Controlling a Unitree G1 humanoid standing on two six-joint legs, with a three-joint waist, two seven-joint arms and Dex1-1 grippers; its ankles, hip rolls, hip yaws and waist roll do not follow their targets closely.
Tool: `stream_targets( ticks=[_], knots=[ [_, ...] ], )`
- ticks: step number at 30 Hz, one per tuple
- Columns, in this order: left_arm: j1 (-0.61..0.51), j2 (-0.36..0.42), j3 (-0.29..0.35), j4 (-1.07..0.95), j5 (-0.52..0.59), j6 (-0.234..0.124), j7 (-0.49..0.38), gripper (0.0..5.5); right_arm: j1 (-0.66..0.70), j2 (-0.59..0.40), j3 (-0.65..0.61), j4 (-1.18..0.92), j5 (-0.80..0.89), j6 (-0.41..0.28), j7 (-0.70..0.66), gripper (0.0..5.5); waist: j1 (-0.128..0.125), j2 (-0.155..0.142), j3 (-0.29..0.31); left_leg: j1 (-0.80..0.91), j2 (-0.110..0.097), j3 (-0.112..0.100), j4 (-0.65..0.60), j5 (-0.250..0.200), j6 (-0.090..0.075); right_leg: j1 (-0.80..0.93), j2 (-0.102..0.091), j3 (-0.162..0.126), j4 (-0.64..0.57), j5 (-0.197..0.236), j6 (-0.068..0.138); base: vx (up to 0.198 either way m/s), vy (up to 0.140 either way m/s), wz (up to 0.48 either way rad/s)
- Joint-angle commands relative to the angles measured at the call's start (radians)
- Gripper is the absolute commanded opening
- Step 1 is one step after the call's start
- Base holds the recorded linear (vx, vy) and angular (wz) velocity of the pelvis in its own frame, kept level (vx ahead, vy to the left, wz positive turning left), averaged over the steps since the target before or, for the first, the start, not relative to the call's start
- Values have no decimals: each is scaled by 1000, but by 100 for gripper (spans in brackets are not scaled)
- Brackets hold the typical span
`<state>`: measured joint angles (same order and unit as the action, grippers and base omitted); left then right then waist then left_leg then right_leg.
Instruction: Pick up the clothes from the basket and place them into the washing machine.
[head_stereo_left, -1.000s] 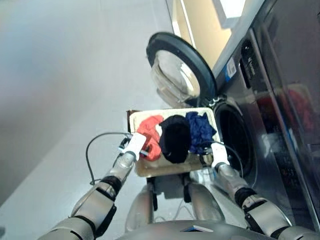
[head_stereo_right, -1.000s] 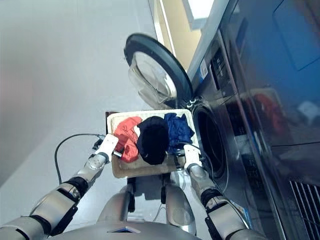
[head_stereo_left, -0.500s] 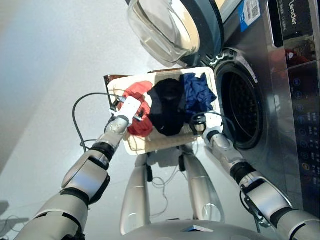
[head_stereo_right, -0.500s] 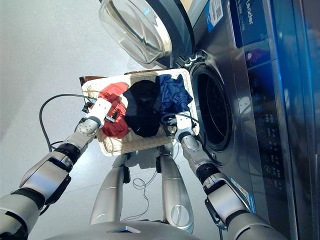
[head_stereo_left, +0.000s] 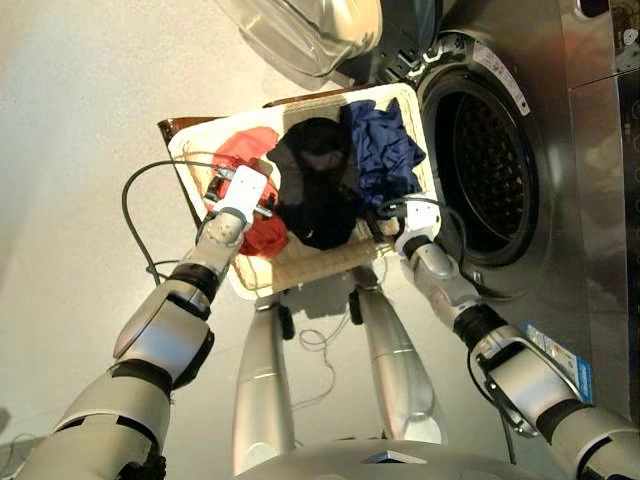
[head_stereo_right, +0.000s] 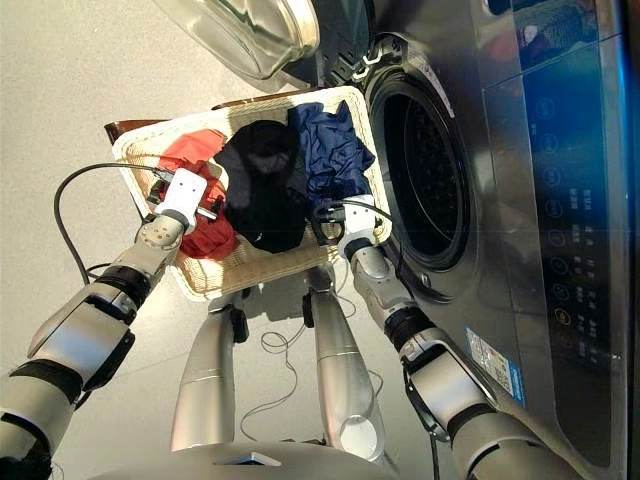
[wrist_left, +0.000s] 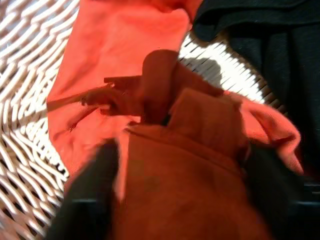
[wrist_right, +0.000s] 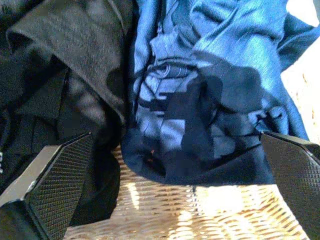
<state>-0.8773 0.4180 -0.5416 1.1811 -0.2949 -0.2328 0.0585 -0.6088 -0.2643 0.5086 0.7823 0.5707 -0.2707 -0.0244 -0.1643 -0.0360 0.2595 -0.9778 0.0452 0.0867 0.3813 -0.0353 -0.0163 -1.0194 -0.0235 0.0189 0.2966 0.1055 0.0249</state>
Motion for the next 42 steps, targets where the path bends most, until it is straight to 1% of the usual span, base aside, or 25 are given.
stream_targets(
  ticks=[1,4,7,12,14,15,17,18,20,21,25,27,28,29,30,32,34,37,38,39,41,42],
  knots=[
    [-27,27,45,13,-31,-28,-13,0,-40,33,3,-18,18,-58,2,550,-8,5,14,19,-12,-35,89,-117,5,32,-13,-11,40,-100,93,0,0,0],
    [-19,14,49,20,-36,-33,-19,0,-30,36,4,4,9,-56,13,550,-7,10,-1,24,-16,-38,84,-114,4,37,-17,-10,37,-97,90,0,0,0],
    [-3,1,56,22,-40,-35,-28,0,-16,37,3,20,-2,-56,18,550,-5,13,-11,45,-16,-39,66,-104,-1,54,-20,-11,29,-92,89,0,0,0],
    [36,-17,84,6,-85,-44,-46,0,8,37,-10,62,0,-50,29,550,8,20,-12,136,-20,-46,3,-80,-11,140,-31,-19,-13,-78,88,-5,-13,-4],
    [45,-18,85,-2,-91,-47,-49,0,13,36,-12,69,0,-50,31,550,11,21,-9,159,-22,-47,-10,-75,-13,162,-32,-20,-22,-76,88,0,0,0],
    [68,-29,94,-14,-110,-53,-60,0,30,34,-19,100,-10,-46,33,550,18,24,-6,225,-24,-46,-59,-57,-20,229,-36,-26,-62,-64,90,-26,-64,18],
    [94,-42,103,-30,-131,-62,-72,0,45,30,-25,125,-19,-41,39,550,25,27,0,279,-29,-47,-88,-44,-24,284,-38,-27,-91,-56,92,-44,-78,27],
    [114,-53,109,-53,-155,-68,-82,0,53,26,-28,143,-33,-37,40,550,25,23,-1,300,-39,-41,-115,-3,-22,309,-47,-29,-115,-28,89,-57,-87,-12],
    [151,-66,115,-99,-191,-77,-101,0,72,20,-21,151,-73,-32,37,550,32,27,-3,360,-42,-40,-152,10,-27,374,-49,-36,-149,-26,90,-2,-84,69],
    [181,-79,115,-135,-207,-82,-113,0,88,11,-9,155,-119,-27,37,550,38,30,-8,401,-43,-39,-179,18,-30,413,-50,-40,-169,-26,91,60,-83,159],
    [292,-112,95,-282,-244,-95,-143,0,151,-26,40,139,-265,-10,44,550,55,39,-23,532,-49,-40,-250,39,-34,546,-58,-54,-229,-18,93,77,-78,65],
    [348,-120,86,-356,-253,-97,-158,0,183,-46,61,101,-330,-6,49,550,62,43,-35,589,-48,-41,-283,49,-36,600,-59,-60,-257,-18,97,79,-60,213],
    [348,-120,86,-356,-253,-97,-158,0,183,-46,61,101,-330,-6,49,550,61,43,-37,586,-48,-41,-284,51,-36,598,-60,-61,-257,-18,97,89,-59,179],
    [401,-127,70,-431,-259,-92,-178,0,215,-62,82,74,-386,-5,61,550,71,46,-51,649,-47,-41,-312,54,-36,660,-58,-66,-281,-20,101,84,-47,86],
    [420,-130,68,-446,-261,-92,-188,0,227,-68,93,57,-412,-7,67,550,73,46,-57,678,-47,-37,-323,54,-36,691,-56,-66,-292,-22,102,114,-69,47],
    [469,-139,79,-507,-283,-88,-207,0,252,-87,127,-22,-461,-10,99,550,78,45,-80,727,-47,-33,-338,52,-35,741,-55,-70,-312,-28,103,93,-55,97],
    [512,-149,84,-541,-292,-81,-218,0,274,-96,149,-70,-497,-13,115,550,82,45,-100,772,-50,-35,-346,48,-33,786,-51,-72,-329,-34,100,97,-46,29],
    [552,-167,88,-582,-298,-76,-221,0,287,-94,172,-126,-523,-18,139,550,87,48,-132,832,-51,-31,-373,46,-33,846,-47,-73,-362,-37,100,78,-28,-10],
    [552,-167,88,-583,-298,-76,-221,0,288,-94,172,-127,-523,-18,139,550,88,48,-131,835,-51,-31,-374,46,-33,849,-47,-73,-363,-37,100,63,-31,29],
    [566,-179,91,-613,-306,-69,-221,0,283,-99,191,-183,-548,-26,149,550,93,48,-154,861,-52,-31,-380,44,-33,879,-46,-74,-378,-39,101,62,-30,32],
    [573,-181,88,-625,-306,-67,-220,0,285,-96,194,-192,-555,-28,147,550,93,47,-160,872,-51,-30,-379,42,-33,890,-44,-75,-380,-42,101,61,-32,13],
    [575,-191,88,-610,-302,-64,-214,0,278,-86,207,-210,-566,-32,151,550,95,46,-175,897,-48,-29,-388,42,-33,915,-41,-77,-382,-47,99,87,-38,-10]
  ],
)
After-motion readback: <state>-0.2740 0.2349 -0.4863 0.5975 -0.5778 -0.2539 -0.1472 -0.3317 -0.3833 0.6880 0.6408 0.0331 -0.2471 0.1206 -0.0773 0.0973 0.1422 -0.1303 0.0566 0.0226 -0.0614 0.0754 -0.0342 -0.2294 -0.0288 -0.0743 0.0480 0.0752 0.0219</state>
